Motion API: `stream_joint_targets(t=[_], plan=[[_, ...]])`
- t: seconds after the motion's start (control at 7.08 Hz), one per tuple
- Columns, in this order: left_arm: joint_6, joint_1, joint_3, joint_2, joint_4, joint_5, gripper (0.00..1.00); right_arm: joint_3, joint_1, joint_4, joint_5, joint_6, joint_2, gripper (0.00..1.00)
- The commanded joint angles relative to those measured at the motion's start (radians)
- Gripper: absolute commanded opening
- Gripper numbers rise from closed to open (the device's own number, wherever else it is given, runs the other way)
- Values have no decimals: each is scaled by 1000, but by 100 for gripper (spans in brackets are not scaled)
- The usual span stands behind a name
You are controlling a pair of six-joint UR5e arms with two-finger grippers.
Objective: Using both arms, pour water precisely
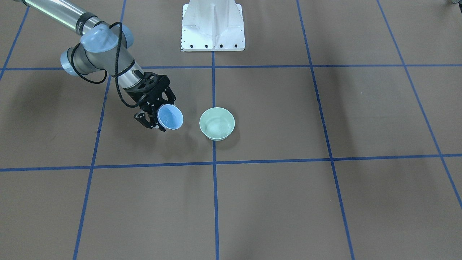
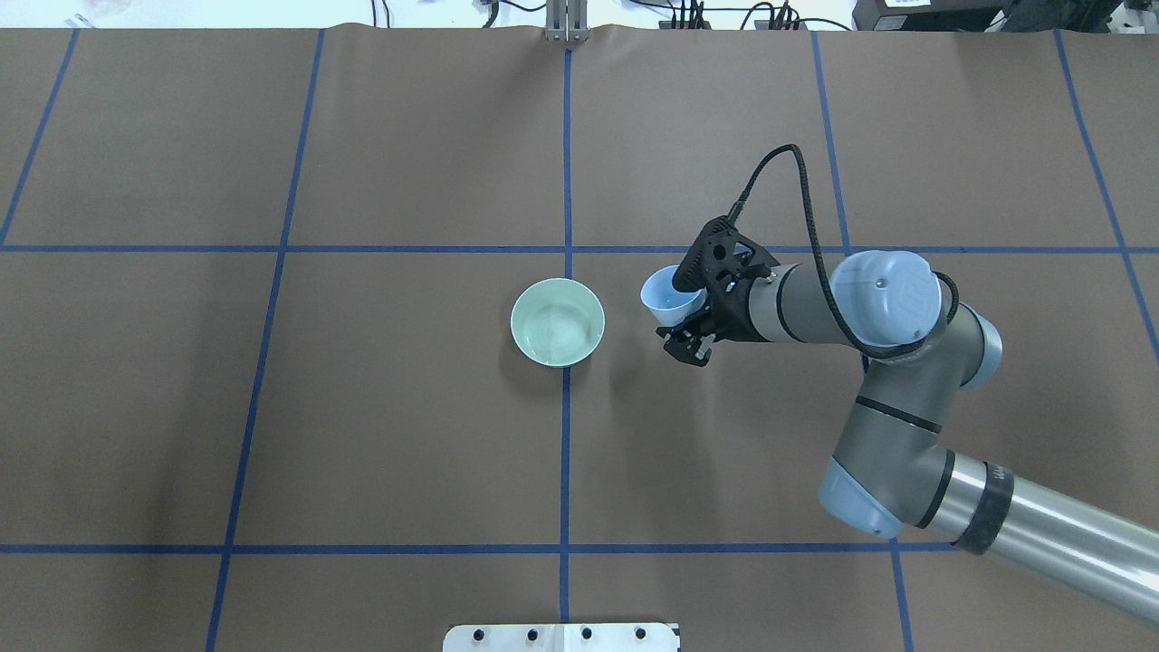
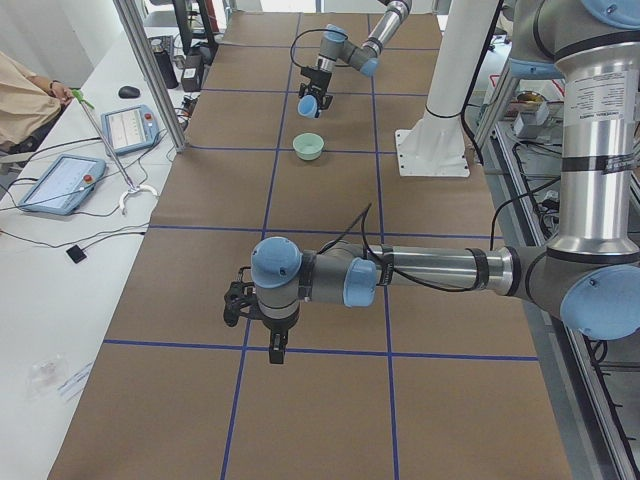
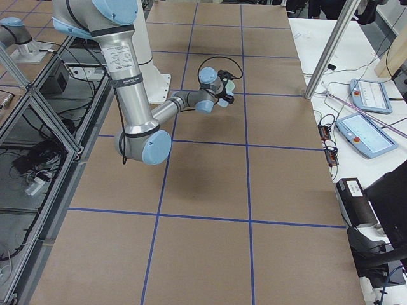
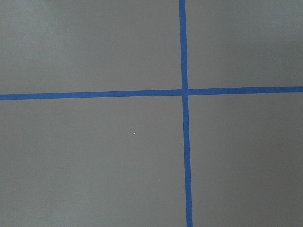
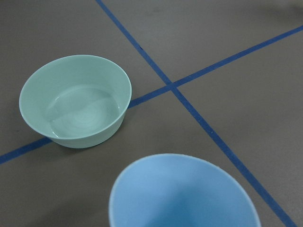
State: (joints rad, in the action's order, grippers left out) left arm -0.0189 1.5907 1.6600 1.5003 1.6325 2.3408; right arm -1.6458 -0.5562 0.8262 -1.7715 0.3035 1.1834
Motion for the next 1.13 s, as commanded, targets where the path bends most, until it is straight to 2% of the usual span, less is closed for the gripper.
stream_joint_targets(t=[0.0,0.14,0.42,0.71,0.99], plan=[[1,0,-16,0,0,18,100,-3,4,204,-11,34,-85,0],[1,0,-28,0,4,43,100,-6,4,281,-11,37,-131,0],[1,0,-37,3,4,43,100,-8,13,400,-11,112,-200,0],[1,0,-54,12,6,44,100,-9,28,567,-12,182,-278,0],[1,0,-54,11,6,45,100,-8,41,628,-12,183,-307,0]])
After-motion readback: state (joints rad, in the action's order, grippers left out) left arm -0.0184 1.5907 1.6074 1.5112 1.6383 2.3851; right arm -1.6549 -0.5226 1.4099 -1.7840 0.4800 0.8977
